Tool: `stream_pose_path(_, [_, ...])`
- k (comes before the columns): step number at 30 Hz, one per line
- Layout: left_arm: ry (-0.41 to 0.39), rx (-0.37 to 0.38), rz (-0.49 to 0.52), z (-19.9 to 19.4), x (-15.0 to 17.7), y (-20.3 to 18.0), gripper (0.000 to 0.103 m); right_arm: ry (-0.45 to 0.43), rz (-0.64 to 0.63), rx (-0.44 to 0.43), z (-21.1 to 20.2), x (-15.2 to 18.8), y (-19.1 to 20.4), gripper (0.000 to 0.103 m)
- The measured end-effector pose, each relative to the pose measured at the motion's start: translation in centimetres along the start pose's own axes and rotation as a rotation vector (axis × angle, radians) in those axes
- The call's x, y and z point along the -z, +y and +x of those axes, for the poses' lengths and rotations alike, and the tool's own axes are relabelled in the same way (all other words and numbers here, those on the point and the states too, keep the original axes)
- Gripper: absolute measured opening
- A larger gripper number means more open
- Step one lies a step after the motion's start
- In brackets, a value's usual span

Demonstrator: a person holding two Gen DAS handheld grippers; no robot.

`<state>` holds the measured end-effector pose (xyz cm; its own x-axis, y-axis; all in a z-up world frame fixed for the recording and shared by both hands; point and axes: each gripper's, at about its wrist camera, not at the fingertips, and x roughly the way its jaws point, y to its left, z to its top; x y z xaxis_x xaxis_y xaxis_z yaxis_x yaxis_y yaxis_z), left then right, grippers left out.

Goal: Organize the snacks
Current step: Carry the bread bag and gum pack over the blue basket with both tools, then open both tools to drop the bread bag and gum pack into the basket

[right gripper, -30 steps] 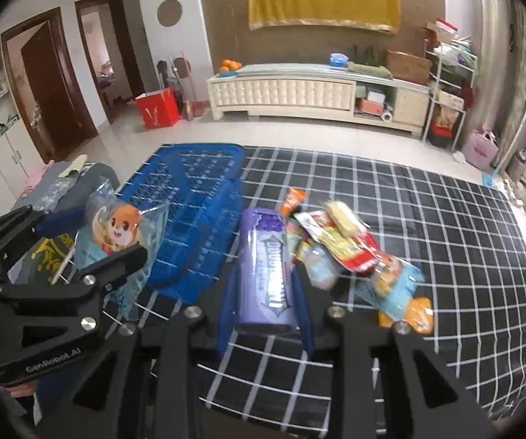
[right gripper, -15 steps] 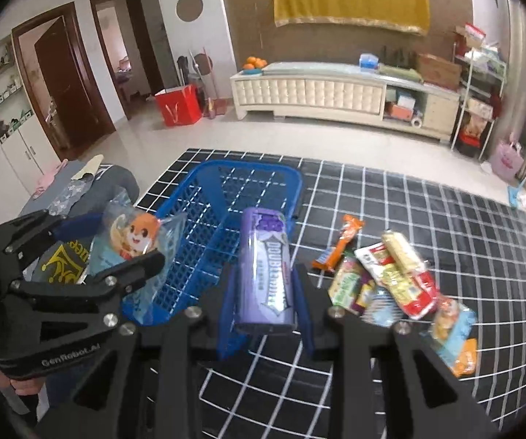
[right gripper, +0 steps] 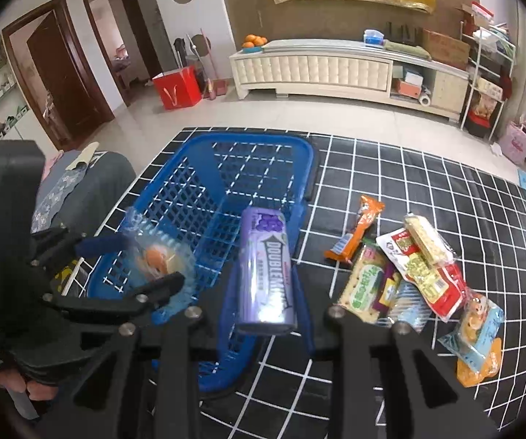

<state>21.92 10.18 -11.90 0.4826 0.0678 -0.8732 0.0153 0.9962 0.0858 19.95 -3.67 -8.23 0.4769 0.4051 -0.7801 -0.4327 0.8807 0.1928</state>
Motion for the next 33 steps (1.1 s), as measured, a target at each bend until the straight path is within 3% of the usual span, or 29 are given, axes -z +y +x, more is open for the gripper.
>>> stream_pose_path(9, [-0.025,0.017,-0.029,-0.9,0.4,1.5,0.068,-0.004,-0.037,0.015,-0.7,-1.0,1.4,0.035])
stream_pose_path(20, [-0.093,-0.013,-0.061,-3.4,-1.4,7.0,0.068,0.006,-0.098,0.0,1.1,-5.8,4.0,0.035])
stream_pose_path(24, [-0.085,-0.029,-0.084,-3.1,-2.6,9.3,0.068,0.064,-0.115,-0.002,3.6,-7.5,4.6,0.035])
stream_pose_path(28, [-0.049,0.008,-0.11,-1.8,-3.9,11.5,0.068,0.123,-0.125,0.025,6.6,-8.4,4.9,0.035])
stream_pose_path(33, [-0.025,0.013,-0.107,0.1,-4.9,11.9,0.068,0.21,-0.136,0.066,10.2,-8.0,4.5,0.035])
